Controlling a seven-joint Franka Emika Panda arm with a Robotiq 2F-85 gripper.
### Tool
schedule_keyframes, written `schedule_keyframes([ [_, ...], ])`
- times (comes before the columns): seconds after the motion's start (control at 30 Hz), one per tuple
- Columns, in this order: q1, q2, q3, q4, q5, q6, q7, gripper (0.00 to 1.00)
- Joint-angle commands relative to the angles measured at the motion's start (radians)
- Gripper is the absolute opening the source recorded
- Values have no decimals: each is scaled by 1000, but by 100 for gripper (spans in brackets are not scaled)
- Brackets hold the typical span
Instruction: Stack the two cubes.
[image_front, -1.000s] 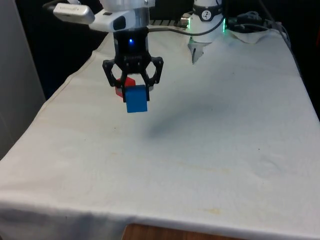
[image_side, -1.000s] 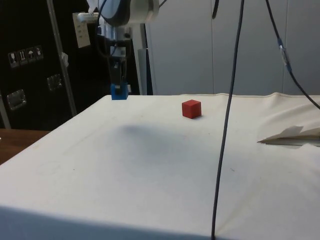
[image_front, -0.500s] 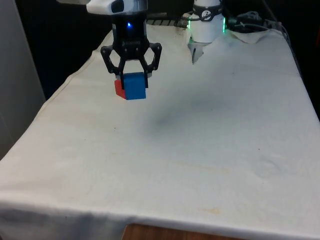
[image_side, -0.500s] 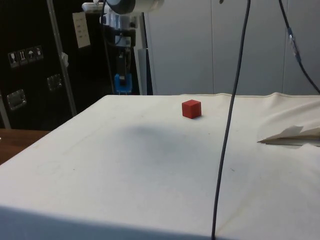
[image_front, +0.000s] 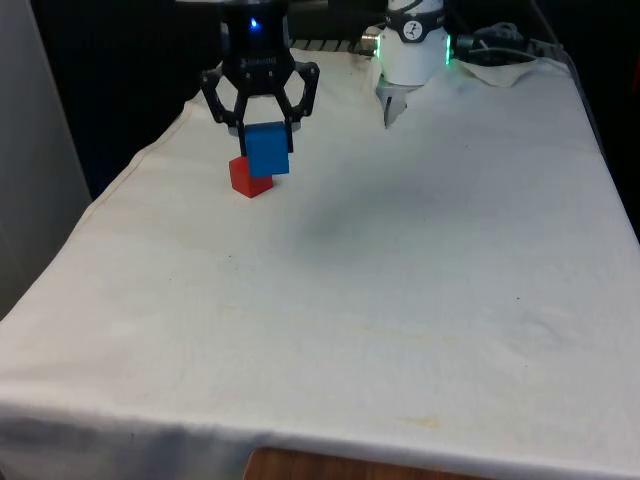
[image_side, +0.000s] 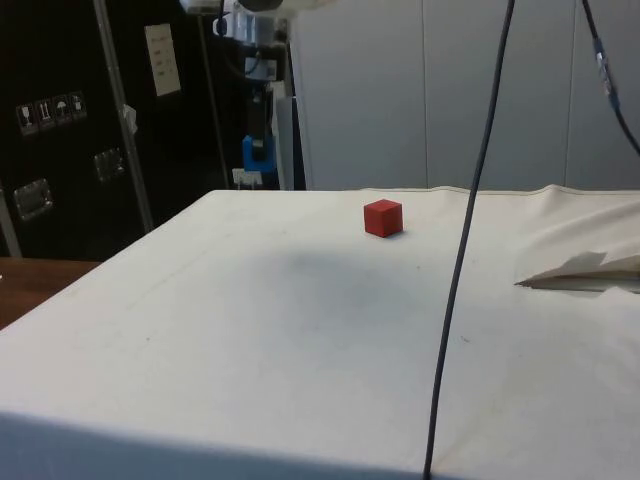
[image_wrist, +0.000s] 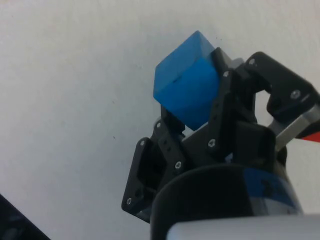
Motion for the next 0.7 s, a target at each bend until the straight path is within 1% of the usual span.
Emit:
schedule_keyframes([
  [0.0, 0, -5, -1, -5, 0, 0, -3, 0],
  [0.07, 1, -30, -8, -30, -4, 5, -14, 0],
  [0.23, 0, -61, -18, -63, -3, 6, -35, 0],
  [0.27, 0, -55, -17, -56, 0, 1, -33, 0],
  [0.5, -1, -98, -34, -104, -1, 7, -66, 0],
  [0.53, 0, -88, -33, -93, 0, 1, -60, 0],
  [0.57, -1, -102, -37, -108, -1, 8, -70, 0],
  [0.67, -1, -116, -44, -124, 0, 9, -83, 0],
])
